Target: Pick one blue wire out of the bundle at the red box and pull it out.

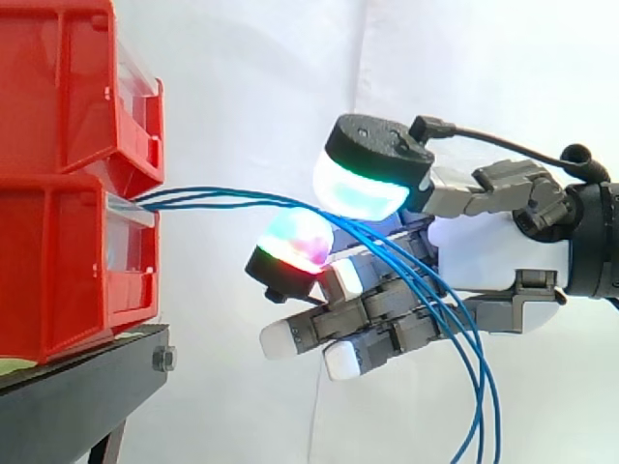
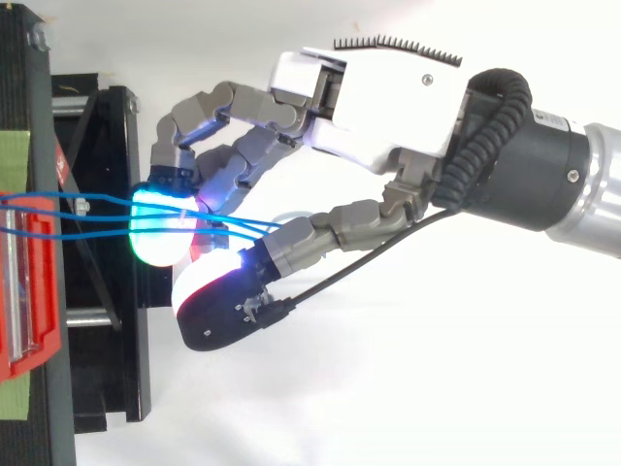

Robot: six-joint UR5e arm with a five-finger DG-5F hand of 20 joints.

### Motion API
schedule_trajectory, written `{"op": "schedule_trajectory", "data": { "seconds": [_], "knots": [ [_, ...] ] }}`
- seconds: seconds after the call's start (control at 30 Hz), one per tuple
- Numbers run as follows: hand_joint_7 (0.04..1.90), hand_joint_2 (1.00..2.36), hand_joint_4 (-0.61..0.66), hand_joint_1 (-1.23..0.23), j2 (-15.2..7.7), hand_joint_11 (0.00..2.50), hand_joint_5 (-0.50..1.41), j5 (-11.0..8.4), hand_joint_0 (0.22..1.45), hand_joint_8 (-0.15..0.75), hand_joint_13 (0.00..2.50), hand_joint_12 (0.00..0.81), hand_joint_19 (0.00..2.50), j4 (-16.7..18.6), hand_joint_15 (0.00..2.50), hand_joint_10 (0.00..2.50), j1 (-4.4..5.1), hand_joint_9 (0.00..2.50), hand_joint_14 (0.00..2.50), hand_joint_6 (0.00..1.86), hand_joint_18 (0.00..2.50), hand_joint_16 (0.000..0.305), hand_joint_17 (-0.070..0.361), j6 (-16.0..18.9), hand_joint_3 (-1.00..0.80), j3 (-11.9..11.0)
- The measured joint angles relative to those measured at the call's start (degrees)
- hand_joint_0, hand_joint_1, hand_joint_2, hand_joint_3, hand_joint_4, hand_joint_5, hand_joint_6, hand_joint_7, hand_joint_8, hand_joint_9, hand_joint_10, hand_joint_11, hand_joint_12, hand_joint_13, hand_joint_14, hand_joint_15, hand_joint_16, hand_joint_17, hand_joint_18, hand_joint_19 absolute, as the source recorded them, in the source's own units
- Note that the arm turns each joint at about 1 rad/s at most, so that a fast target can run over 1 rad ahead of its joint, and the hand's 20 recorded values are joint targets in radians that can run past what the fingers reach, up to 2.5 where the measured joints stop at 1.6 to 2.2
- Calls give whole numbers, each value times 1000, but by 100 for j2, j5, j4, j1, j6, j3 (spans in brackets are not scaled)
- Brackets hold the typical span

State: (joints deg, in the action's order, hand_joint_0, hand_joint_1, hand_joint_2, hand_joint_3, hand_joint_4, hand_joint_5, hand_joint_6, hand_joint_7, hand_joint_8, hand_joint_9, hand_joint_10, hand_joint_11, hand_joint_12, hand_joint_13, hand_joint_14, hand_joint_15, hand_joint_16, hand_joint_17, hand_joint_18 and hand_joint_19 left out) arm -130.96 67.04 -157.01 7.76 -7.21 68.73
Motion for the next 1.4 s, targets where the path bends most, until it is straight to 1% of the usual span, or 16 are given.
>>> {"op": "schedule_trajectory", "data": {
  "seconds": [0.07,0.1,0.2,0.3,0.4,0.6,0.77,0.83,0.93,0.97,1.07,1.13,1.2,1.27,1.33,1.4],
  "knots": [
    [1076,1001,244,-559,0,796,-146,1,542,381,666,466,470,-4,300,17,0,978,10,879,758,60,136,0,-486,0],
    [1101,1006,236,-528,0,789,-143,1,559,375,662,458,484,-6,302,16,0,985,10,869,745,60,134,0,-422,0],
    [1115,1014,218,-510,0,786,-137,-2,570,377,659,457,499,-7,310,19,0,996,11,864,736,59,132,0,-312,0],
    [1125,1018,228,-560,0,792,-132,-2,559,397,676,471,482,-1,300,18,1,1022,10,872,767,61,138,0,-187,-1],
    [1130,1017,244,-628,0,804,-127,-2,561,417,705,492,455,2,301,16,-1,1044,11,884,811,65,147,0,-133,-2],
    [1167,1021,251,-746,0,819,-130,0,577,409,701,478,456,3,307,18,-2,1035,12,889,800,62,140,0,-91,-7],
    [1165,1022,202,-822,0,815,-142,2,590,377,683,460,446,3,294,20,-2,987,10,899,774,58,131,0,-134,-7],
    [1129,1017,201,-879,0,819,-148,2,615,369,670,455,428,3,292,17,-2,963,12,903,766,58,131,0,-226,-8],
    [1125,1001,242,-941,0,824,-151,2,649,368,661,452,402,4,286,19,-2,950,10,902,768,58,131,0,-488,-10],
    [1118,1000,243,-948,0,818,-151,2,644,367,662,450,402,4,288,20,-2,950,10,902,769,58,130,0,-500,-12],
    [1108,1000,255,-898,0,820,-151,2,574,368,665,456,423,4,290,20,-2,951,10,902,773,59,132,0,-500,-14],
    [1090,1000,259,-764,0,807,-149,2,515,384,668,471,445,4,295,18,-2,967,10,899,789,62,139,0,-500,-15],
    [1086,1000,257,-665,0,802,-146,2,505,393,679,479,453,3,300,17,-2,993,10,893,790,63,141,0,-500,-15],
    [1102,1001,244,-594,0,800,-142,1,527,390,673,470,475,2,300,19,-2,996,10,885,773,61,137,0,-485,-14],
    [1116,1007,238,-585,0,800,-141,0,560,391,670,462,484,1,300,16,-2,1010,10,883,757,59,133,-2,-408,-15],
    [1135,1012,232,-629,0,801,-140,0,573,390,672,461,481,0,303,20,-2,1012,10,883,759,59,132,-2,-339,-14]
  ]
}}
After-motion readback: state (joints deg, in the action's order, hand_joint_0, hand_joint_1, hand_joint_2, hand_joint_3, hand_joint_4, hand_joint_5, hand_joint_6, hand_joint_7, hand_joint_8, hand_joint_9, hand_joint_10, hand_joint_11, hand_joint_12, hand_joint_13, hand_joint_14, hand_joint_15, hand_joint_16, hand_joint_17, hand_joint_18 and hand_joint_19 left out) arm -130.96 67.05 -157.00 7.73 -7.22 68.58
